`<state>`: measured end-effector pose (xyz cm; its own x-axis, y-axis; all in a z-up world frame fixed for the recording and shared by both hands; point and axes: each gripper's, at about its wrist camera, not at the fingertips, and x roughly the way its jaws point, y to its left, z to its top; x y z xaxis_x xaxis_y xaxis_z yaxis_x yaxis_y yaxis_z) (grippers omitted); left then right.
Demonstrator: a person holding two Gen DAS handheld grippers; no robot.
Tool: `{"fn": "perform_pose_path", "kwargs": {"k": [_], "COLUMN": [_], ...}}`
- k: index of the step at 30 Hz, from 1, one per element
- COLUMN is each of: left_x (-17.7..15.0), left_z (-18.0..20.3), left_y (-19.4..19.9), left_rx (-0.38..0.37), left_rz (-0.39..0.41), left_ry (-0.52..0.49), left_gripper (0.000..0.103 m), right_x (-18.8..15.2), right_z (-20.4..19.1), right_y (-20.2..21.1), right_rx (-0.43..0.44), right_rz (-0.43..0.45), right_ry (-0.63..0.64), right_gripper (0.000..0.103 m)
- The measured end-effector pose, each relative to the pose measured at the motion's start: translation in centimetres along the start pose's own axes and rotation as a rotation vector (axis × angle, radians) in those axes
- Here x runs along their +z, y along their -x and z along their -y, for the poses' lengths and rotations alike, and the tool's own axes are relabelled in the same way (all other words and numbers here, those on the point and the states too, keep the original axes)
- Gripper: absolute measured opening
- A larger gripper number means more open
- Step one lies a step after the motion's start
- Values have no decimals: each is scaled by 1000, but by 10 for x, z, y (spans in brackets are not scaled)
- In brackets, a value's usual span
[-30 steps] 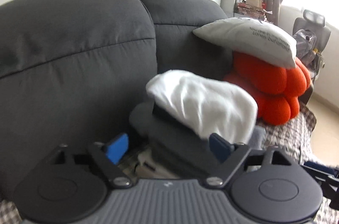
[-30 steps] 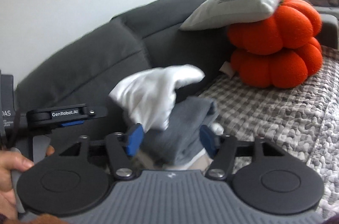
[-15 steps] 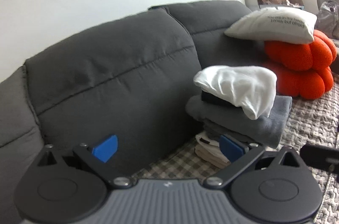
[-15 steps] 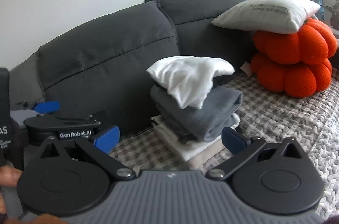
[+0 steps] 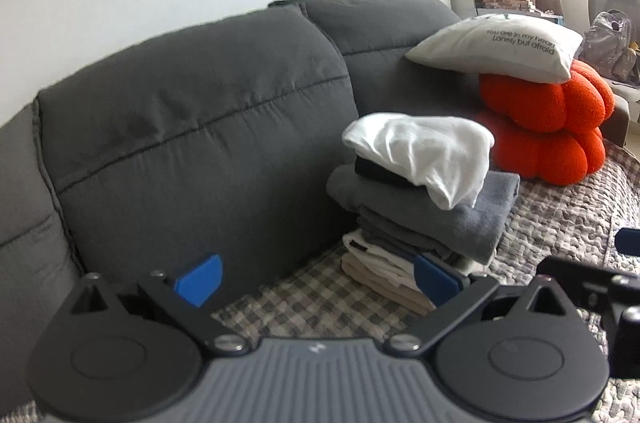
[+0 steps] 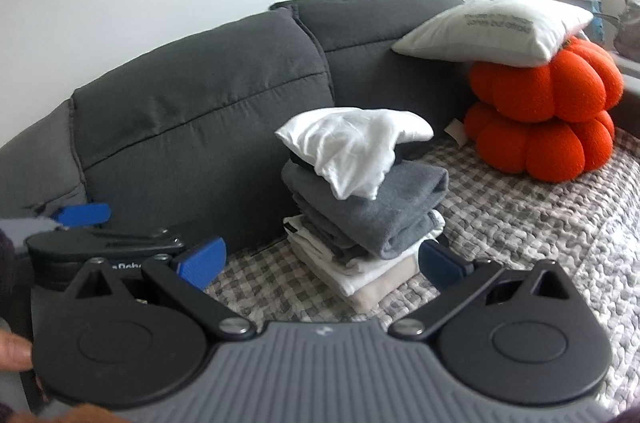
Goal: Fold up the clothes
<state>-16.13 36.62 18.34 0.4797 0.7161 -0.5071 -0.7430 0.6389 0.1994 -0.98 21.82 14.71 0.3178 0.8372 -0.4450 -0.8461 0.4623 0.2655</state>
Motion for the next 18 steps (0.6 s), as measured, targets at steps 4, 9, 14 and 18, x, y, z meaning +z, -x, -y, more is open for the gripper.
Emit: {"fn": "perform_pose_path", "kwargs": {"k": [4, 9, 14, 18], "left_x": [0, -1, 0, 0], "left_z": [4, 9, 12, 13], "left_y": [-1, -2, -2, -3], "left_rx": [-10, -21, -18, -22], "left_rz": [-7, -16, -13, -16], "left_ry": [-4, -9, -7, -7], "left_gripper": [103, 103, 103, 103], "right_x": [2, 4, 3, 2], "right_z": [2, 4, 6, 8], "right_y": [1, 1, 0, 0], "right_rx": [-1, -4, -3, -10], "right_rz": [11, 23, 26, 23], "right_ry": [-10, -20, -32, -33], "right_gripper": [103, 103, 103, 103]}}
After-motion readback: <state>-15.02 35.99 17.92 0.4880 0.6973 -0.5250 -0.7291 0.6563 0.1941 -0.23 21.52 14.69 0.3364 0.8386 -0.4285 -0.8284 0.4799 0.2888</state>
